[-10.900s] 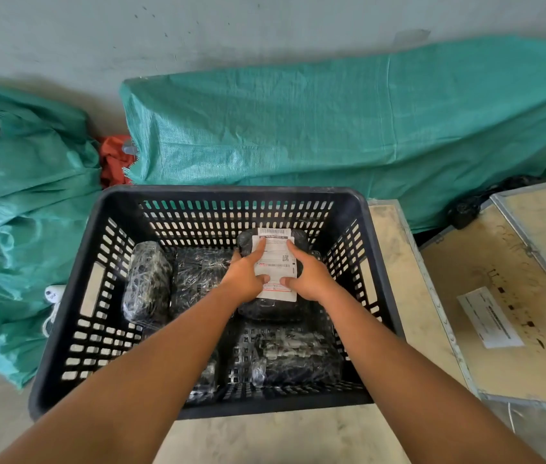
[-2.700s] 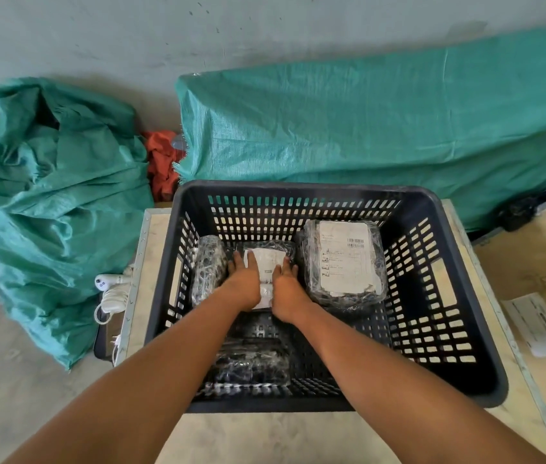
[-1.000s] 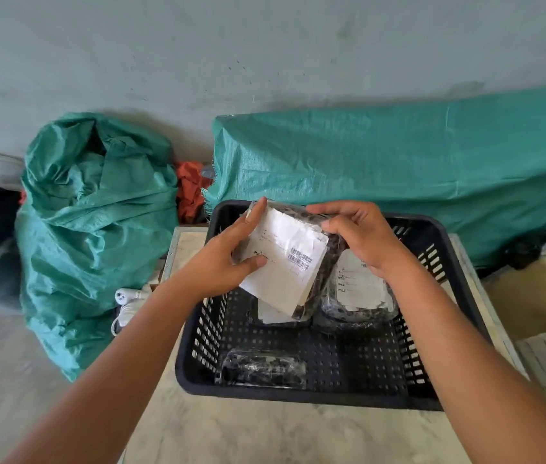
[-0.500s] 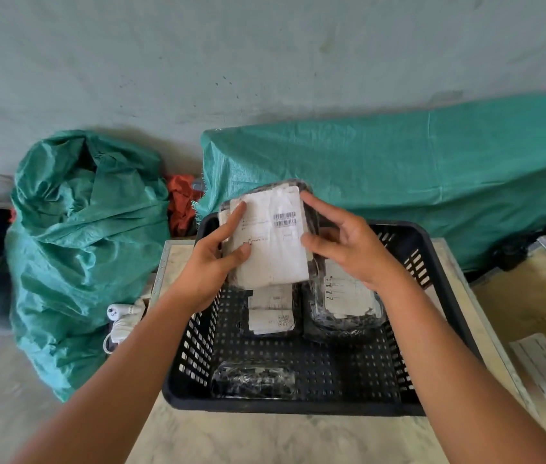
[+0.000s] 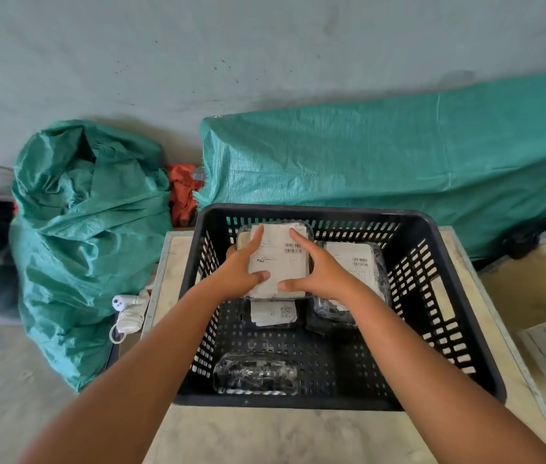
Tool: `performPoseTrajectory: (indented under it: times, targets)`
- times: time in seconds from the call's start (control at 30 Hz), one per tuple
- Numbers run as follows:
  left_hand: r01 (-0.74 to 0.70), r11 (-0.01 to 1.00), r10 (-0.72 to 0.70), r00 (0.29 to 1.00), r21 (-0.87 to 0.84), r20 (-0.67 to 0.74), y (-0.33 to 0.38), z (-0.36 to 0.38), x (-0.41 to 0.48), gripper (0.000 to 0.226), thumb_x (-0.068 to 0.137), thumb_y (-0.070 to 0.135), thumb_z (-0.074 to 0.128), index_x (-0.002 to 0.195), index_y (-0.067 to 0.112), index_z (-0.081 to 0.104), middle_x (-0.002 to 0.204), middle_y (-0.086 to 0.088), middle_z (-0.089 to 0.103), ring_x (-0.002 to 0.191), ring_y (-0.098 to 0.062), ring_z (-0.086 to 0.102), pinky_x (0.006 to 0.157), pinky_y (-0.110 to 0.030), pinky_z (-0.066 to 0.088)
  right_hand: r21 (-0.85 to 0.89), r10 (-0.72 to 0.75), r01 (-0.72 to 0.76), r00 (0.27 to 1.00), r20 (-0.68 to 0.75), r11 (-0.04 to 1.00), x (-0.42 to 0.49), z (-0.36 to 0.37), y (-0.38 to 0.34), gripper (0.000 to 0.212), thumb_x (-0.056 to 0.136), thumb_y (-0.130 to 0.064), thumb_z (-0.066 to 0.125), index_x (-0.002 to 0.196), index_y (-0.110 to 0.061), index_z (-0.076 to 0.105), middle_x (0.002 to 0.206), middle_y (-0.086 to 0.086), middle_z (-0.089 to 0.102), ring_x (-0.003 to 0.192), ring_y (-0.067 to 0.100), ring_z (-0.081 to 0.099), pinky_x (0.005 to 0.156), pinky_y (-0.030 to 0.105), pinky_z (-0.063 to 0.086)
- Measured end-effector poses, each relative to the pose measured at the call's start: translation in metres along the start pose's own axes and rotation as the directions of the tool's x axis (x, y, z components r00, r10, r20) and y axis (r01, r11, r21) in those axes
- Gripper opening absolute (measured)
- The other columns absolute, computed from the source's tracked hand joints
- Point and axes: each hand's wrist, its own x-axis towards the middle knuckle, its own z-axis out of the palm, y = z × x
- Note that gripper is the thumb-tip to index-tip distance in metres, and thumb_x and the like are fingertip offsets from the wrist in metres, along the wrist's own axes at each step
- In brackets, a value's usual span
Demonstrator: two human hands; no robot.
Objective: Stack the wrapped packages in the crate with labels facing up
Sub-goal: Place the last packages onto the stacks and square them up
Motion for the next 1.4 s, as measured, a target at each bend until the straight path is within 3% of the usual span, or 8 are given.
performPoseTrajectory:
  times: [0.07, 0.2, 0.4, 0.6, 0.8, 0.97, 1.13, 1.4]
  targets:
    - [0.039, 0.999, -0.040, 0.999, 0.031, 0.025, -0.011, 0.008, 0.009, 0.099, 0.096, 0.023, 0.066, 0.152, 0.059, -0.007, 0.146, -0.016, 0.027, 0.093, -0.014, 0.052, 0.071, -0.015, 0.045, -0.027, 0.030, -0.030, 0.999, -0.025, 0.999, 0.008, 0.011, 0.007, 0.122, 0.067, -0.022, 0.097, 0.163, -0.035, 0.021, 0.141, -0.010, 0.043, 0.136, 0.018, 0.045, 0.103, 0.028, 0.042]
    - [0.103, 0.989, -0.109, 0.992, 0.102, 0.056, -0.028, 0.020, 0.022, 0.097, 0.098, 0.024, 0.062, 0.152, 0.056, -0.013, 0.157, -0.021, 0.014, 0.118, -0.032, 0.047, 0.082, -0.024, 0.043, -0.207, 0.135, -0.148, 0.988, -0.076, 0.967, 0.021, 0.033, 0.012, 0.129, 0.065, -0.034, 0.097, 0.162, -0.046, 0.012, 0.150, 0.014, 0.034, 0.136, 0.034, 0.042, 0.113, 0.044, 0.038]
    - [0.165, 0.979, -0.176, 0.980, 0.117, 0.090, -0.053, 0.041, 0.030, 0.102, 0.096, 0.020, 0.064, 0.153, 0.052, -0.014, 0.161, -0.024, 0.006, 0.139, -0.039, 0.034, 0.086, -0.028, 0.040, -0.324, 0.287, -0.275, 0.958, -0.012, 0.905, 0.032, 0.053, 0.025, 0.136, 0.068, -0.030, 0.096, 0.163, -0.042, 0.000, 0.159, 0.020, 0.020, 0.138, 0.037, 0.044, 0.112, 0.044, 0.039]
    - [0.186, 0.978, -0.192, 0.979, 0.094, 0.066, -0.070, 0.055, 0.037, 0.104, 0.096, 0.022, 0.065, 0.147, 0.060, -0.018, 0.164, -0.023, -0.015, 0.149, -0.042, 0.017, 0.087, -0.028, 0.040, -0.396, 0.327, -0.303, 0.945, -0.005, 0.867, 0.039, 0.059, 0.031, 0.132, 0.077, -0.026, 0.091, 0.162, -0.039, -0.009, 0.168, 0.020, -0.015, 0.148, 0.038, 0.035, 0.116, 0.044, 0.036]
    - [0.149, 0.986, -0.153, 0.987, 0.078, 0.050, -0.078, 0.058, 0.039, 0.105, 0.093, 0.018, 0.070, 0.155, 0.048, -0.010, 0.165, -0.018, -0.019, 0.153, -0.036, -0.007, 0.115, -0.045, 0.028, -0.449, 0.321, -0.309, 0.946, -0.051, 0.838, 0.038, 0.061, 0.037, 0.135, 0.078, -0.035, 0.089, 0.163, -0.015, -0.013, 0.169, 0.026, -0.006, 0.149, 0.038, 0.033, 0.119, 0.042, 0.034]
    - [0.142, 0.985, -0.147, 0.988, 0.096, 0.050, -0.081, 0.060, 0.039, 0.103, 0.094, 0.018, 0.069, 0.158, 0.041, -0.007, 0.164, -0.014, -0.027, 0.153, -0.032, -0.008, 0.119, -0.044, 0.018, -0.449, 0.312, -0.306, 0.948, -0.063, 0.839, 0.036, 0.057, 0.038, 0.134, 0.075, -0.038, 0.091, 0.164, -0.013, -0.006, 0.169, 0.023, 0.007, 0.147, 0.036, 0.034, 0.117, 0.041, 0.035]
    - [0.081, 0.972, -0.093, 0.995, 0.219, 0.044, -0.077, 0.062, 0.039, 0.094, 0.094, 0.018, 0.069, 0.160, 0.036, 0.005, 0.159, -0.006, -0.039, 0.153, -0.035, -0.003, 0.121, -0.048, 0.022, -0.444, 0.305, -0.296, 0.951, -0.053, 0.846, 0.036, 0.055, 0.040, 0.127, 0.075, -0.036, 0.091, 0.166, -0.022, 0.004, 0.169, 0.020, 0.012, 0.149, 0.036, 0.031, 0.120, 0.043, 0.032]
    - [0.058, 0.954, -0.077, 0.996, 0.293, 0.055, -0.075, 0.061, 0.042, 0.093, 0.095, 0.022, 0.067, 0.161, 0.030, 0.002, 0.161, 0.003, -0.035, 0.154, -0.034, -0.001, 0.121, -0.050, 0.022, -0.447, 0.318, -0.309, 0.946, -0.057, 0.839, 0.037, 0.056, 0.038, 0.126, 0.074, -0.036, 0.092, 0.166, -0.022, 0.006, 0.168, 0.017, 0.020, 0.148, 0.034, 0.034, 0.118, 0.041, 0.033]
